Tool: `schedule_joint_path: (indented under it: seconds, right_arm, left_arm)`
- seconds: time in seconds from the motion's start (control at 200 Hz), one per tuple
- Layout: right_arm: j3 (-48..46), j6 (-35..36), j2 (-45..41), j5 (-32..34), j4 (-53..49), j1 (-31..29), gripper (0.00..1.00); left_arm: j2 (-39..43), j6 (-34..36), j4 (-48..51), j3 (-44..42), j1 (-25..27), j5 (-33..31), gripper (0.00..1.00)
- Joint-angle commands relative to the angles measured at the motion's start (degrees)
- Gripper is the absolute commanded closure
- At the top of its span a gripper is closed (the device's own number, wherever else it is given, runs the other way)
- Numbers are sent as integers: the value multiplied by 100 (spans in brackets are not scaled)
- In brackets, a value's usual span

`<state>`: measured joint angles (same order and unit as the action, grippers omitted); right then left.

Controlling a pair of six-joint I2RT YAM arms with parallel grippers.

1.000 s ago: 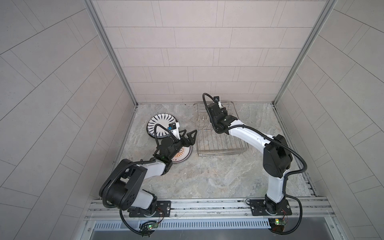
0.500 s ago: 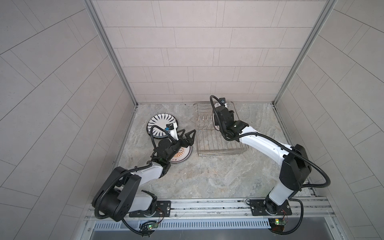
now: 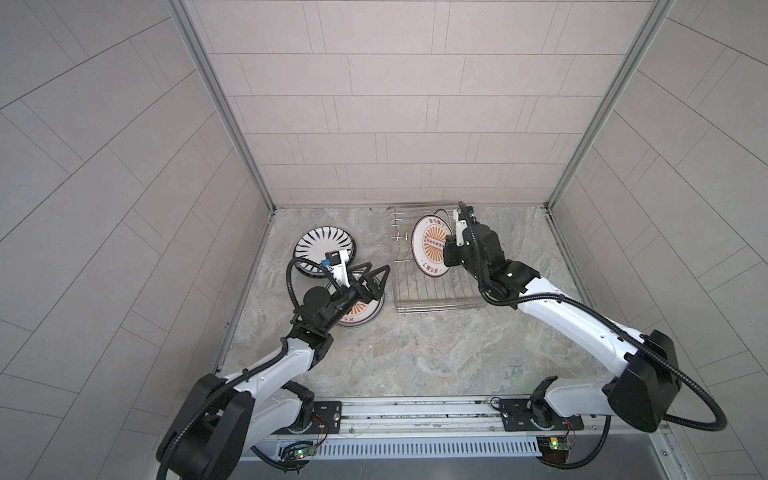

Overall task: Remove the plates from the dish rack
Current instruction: 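Pass the sunburst plate from the right gripper to the left gripper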

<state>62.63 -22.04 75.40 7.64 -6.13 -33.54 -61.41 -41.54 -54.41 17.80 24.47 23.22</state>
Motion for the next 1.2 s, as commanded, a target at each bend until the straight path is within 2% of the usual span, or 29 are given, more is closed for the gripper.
schedule_joint_path:
  seconds: [0.0, 0.11, 0.245, 0.325, 0.46, 0.515, 0.63, 0.701, 0.766, 0.941, 1.051, 1.196]
  right_arm:
    - [-319, -388, -509, -1281, 666, 151, 90]
    - [-711, -620, -868, -1909, 1010, 216, 90]
    - [-963, -996, -934, -2807, 1656, 203, 90]
    - [-996, -1187, -856, -3172, 1881, 206, 90]
    - [-1167, -1409, -810, -3382, 2252, 192, 90]
    - [-1176, -1480, -728, -3576, 2371, 175, 90]
    - [-1212, -1688, -532, -4048, 2761, 120, 89]
    - [-1264, -1759, -491, -4129, 2951, 98, 89]
    - [-1268, -1767, -457, -4130, 3007, 76, 89]
    - [-1203, -1786, -322, -4124, 2980, 67, 89]
    - [-1194, -1756, -311, -4020, 2926, 67, 89]
    - [-1183, -1672, -266, -3950, 2895, 37, 89]
  left_arm:
    - [404, -442, 45, -66, 10, 453, 0]
    - [821, -610, 669, -205, 14, 586, 0]
    - [1059, -803, 770, -323, 10, 746, 0]
    - [1218, -891, 887, -429, 12, 569, 0]
    - [1412, -899, 1391, -469, 7, 19, 0]
    - [1360, -1041, 1220, -478, 0, 43, 0]
    - [1020, -1639, -172, -618, 0, 491, 0]
    - [901, -1815, -504, -619, 1, 614, 3]
    - [885, -1847, -516, -620, 5, 594, 9]
    - [1006, -1953, -385, -679, 5, 541, 46]
    - [1175, -1942, 116, -620, 5, 581, 63]
    - [1331, -1834, 520, -602, 10, 426, 78]
